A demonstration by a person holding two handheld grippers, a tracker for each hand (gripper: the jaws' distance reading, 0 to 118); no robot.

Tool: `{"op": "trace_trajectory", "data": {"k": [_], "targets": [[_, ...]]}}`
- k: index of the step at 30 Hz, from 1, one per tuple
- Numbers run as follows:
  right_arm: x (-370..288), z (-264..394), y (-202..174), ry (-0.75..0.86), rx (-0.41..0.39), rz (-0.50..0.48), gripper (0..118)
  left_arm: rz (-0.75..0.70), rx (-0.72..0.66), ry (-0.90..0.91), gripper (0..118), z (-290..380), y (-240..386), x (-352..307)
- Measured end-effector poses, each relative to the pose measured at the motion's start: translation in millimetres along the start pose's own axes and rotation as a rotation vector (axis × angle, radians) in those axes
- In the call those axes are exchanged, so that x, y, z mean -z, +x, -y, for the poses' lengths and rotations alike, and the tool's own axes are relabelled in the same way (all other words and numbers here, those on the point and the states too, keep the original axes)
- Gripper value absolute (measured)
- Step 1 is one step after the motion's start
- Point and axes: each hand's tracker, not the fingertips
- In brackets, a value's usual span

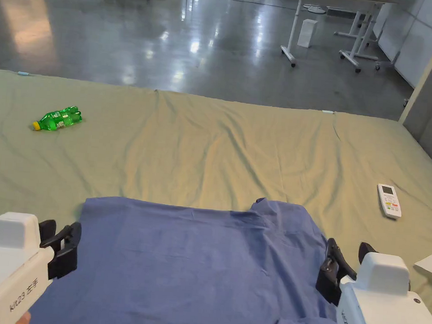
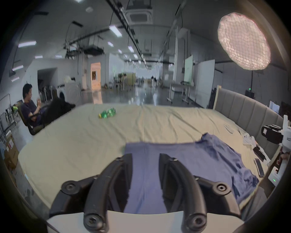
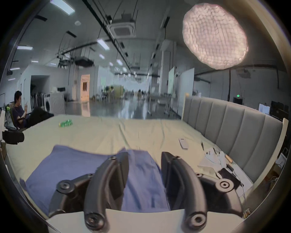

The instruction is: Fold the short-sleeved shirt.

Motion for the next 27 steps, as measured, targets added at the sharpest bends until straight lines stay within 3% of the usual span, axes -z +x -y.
{"op": "trace_trajectory", "data": {"k": [2, 4, 7, 16, 27], "targets": [[1, -7, -10, 0.091, -0.043, 0.008, 32, -0.023, 0.023, 0.064, 22, -7, 7, 0], [3, -10, -16, 0.085, -0.02, -0.002, 12, -0.005, 0.022, 0.097, 11, -11, 18, 0], [3, -15, -22, 0.139, -0.031, 0.002, 1, -0.011, 0.004, 0.148, 5, -11, 23, -1], [11, -16, -28, 0.102, -0.027, -0.028, 0, -0.012, -0.006, 0.072, 0, -2, 11, -5], [22, 8, -30, -0.023, -0.037, -0.056, 0, -0.036, -0.028, -0.381, 1, 51, -60, -5]]}}
